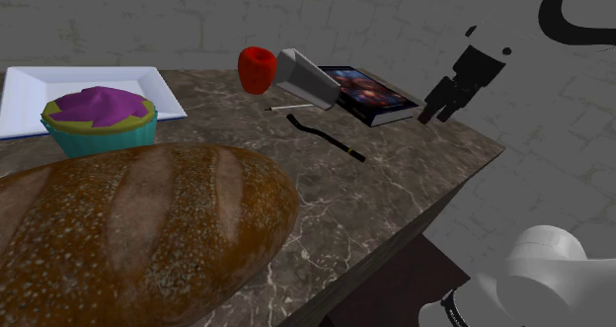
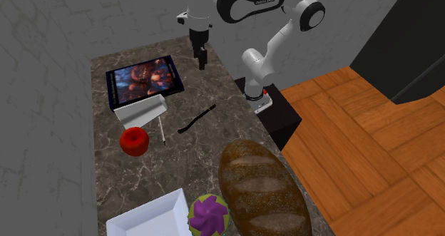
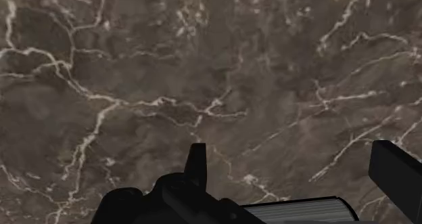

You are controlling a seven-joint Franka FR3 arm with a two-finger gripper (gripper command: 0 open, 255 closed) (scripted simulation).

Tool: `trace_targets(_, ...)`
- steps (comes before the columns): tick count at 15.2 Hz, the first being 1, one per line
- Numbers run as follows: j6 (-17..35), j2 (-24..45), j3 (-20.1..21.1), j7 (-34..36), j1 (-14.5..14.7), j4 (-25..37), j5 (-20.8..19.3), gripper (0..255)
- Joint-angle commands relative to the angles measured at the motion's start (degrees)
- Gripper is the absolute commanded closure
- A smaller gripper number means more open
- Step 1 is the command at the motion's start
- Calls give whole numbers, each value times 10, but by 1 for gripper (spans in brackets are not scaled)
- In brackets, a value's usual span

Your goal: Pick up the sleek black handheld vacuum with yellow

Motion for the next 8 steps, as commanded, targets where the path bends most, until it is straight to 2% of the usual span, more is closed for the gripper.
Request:
trace_targets(1,0,0,0,0,0,0,0,0)
trace_targets(8,25,106,51,4,48,65,37,0)
